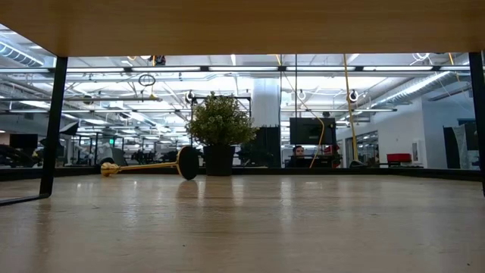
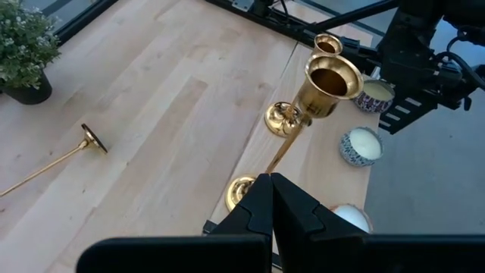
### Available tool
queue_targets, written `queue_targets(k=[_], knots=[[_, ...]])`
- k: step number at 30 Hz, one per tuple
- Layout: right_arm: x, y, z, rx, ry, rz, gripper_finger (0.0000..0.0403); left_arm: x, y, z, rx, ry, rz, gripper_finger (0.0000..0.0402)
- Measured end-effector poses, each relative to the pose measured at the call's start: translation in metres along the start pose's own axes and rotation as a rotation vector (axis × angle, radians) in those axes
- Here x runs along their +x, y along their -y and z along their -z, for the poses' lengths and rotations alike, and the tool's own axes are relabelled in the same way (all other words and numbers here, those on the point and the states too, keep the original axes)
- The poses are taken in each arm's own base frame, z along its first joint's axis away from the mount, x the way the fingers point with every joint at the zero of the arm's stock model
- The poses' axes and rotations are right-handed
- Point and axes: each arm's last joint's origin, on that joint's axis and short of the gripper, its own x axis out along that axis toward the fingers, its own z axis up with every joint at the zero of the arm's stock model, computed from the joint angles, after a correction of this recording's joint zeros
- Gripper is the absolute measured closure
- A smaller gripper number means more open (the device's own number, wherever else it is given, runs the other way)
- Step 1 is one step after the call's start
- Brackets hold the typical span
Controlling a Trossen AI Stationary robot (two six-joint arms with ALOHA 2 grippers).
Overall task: Pick & Place candle stick holders
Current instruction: Put the red scented candle on the shelf
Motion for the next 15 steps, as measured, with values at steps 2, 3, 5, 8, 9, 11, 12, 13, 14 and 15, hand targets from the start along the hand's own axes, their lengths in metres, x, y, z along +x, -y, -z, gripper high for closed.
queue_targets(k=[2, 3, 5, 8, 9, 11, 12, 13, 14, 15], knots=[[0.0, -0.0004, -0.0005, 0.008, 0.007, -0.003, 0.0094, 0.0, 0.0, -0.0001, 0.003, 0.002, -0.001, 0.0401], [0.0, -0.0004, -0.0008, 0.011, 0.009, -0.003, 0.0094, 0.0, 0.0, -0.0001, 0.003, 0.003, -0.001, 0.0401], [0.0, -0.0007, -0.0017, 0.019, 0.017, -0.008, 0.0093, 0.0, -0.0001, -0.0002, 0.003, 0.008, -0.003, 0.0401], [0.0, -0.0002, -0.0024, 0.032, 0.03, 0.002, 0.0092, 0.0, -0.0001, -0.0002, 0.003, 0.009, -0.004, 0.0401], [0.0, -0.0002, -0.0023, 0.033, 0.03, 0.004, 0.0092, 0.0, -0.0001, -0.0002, 0.003, 0.009, -0.004, 0.0401], [0.0, -0.0001, -0.0024, 0.036, 0.031, 0.004, 0.0091, 0.0, -0.0001, -0.0002, 0.003, 0.009, -0.004, 0.0401], [0.0, -0.0001, -0.0024, 0.037, 0.031, 0.004, 0.0091, 0.0, -0.0001, -0.0002, 0.003, 0.009, -0.004, 0.0401], [0.0, -0.0001, -0.0024, 0.04, 0.031, 0.004, 0.009, 0.0, -0.0001, -0.0002, 0.003, 0.009, -0.004, 0.0401], [0.0, -0.0001, -0.0024, 0.045, 0.031, 0.004, 0.009, 0.0, -0.0001, -0.0002, 0.003, 0.009, -0.004, 0.0401], [0.0, -0.0001, -0.0023, 0.048, 0.03, 0.004, 0.009, 0.0, -0.0001, -0.0002, 0.002, 0.009, -0.004, 0.0401]])
